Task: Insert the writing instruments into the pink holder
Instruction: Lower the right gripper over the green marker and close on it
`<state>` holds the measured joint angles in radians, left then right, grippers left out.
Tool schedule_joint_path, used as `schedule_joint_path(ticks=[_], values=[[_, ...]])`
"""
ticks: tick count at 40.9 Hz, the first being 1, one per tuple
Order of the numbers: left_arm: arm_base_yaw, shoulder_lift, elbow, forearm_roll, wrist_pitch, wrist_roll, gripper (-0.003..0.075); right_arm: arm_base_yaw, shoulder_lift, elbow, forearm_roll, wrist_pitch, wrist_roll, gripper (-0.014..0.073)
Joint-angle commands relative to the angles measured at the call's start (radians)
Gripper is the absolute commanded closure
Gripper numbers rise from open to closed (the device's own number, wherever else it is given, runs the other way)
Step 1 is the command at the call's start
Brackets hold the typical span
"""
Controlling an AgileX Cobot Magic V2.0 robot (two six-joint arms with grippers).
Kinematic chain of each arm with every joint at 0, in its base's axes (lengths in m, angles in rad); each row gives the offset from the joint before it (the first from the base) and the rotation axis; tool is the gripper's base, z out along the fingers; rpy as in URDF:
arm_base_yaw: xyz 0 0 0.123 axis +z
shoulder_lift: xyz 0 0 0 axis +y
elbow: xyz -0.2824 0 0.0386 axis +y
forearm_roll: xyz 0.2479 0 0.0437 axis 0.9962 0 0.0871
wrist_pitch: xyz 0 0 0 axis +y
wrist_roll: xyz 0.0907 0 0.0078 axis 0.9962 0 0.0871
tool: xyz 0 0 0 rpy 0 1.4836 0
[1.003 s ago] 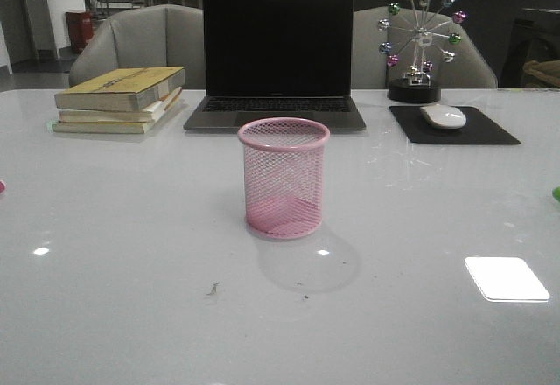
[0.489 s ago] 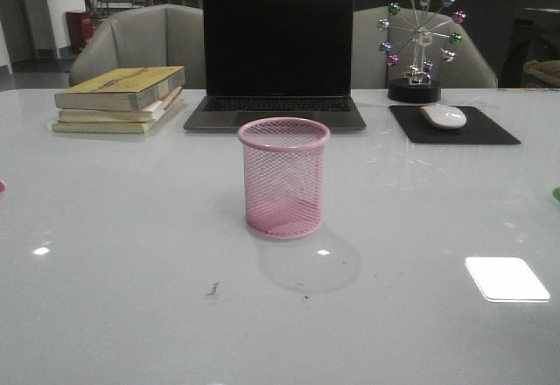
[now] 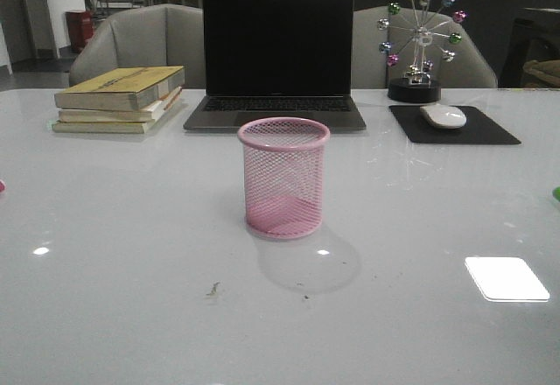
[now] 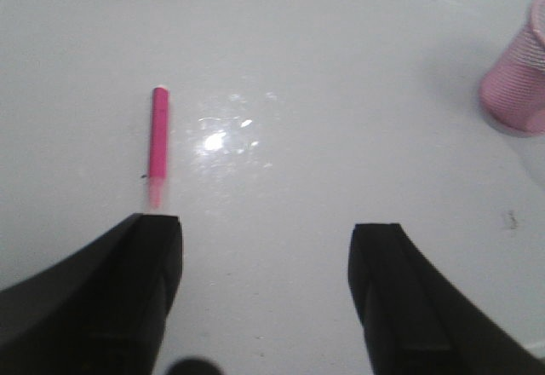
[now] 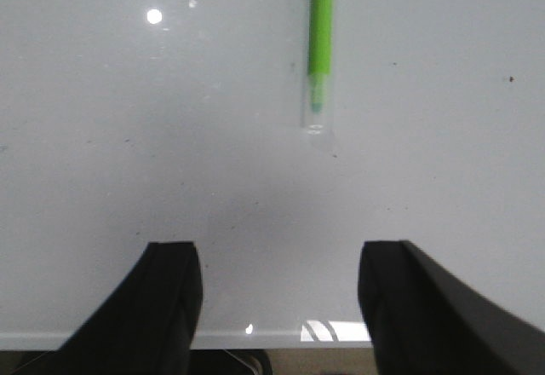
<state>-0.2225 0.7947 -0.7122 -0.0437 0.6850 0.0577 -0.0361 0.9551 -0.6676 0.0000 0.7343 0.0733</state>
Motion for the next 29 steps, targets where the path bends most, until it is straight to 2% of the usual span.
schedule_joint_path(ticks=[1,8,14,29], values=[[-0.109,-0.001,-0.023,-0.015,-0.092,0.001,0.0211,-0.047,0.095,-0.088,0.000,-0.054,0.007,0.0076],[-0.285,-0.001,-0.012,-0.014,-0.101,0.001,0.0211,-0.073,0.283,-0.203,0.000,-0.054,0.005,0.0076],[-0.356,-0.001,-0.012,-0.016,-0.112,0.001,0.0211,-0.073,0.448,-0.310,0.000,-0.052,-0.004,0.0076],[-0.361,-0.001,-0.012,-0.062,-0.110,0.001,0.0211,-0.073,0.800,-0.582,0.000,0.017,-0.047,0.0076]])
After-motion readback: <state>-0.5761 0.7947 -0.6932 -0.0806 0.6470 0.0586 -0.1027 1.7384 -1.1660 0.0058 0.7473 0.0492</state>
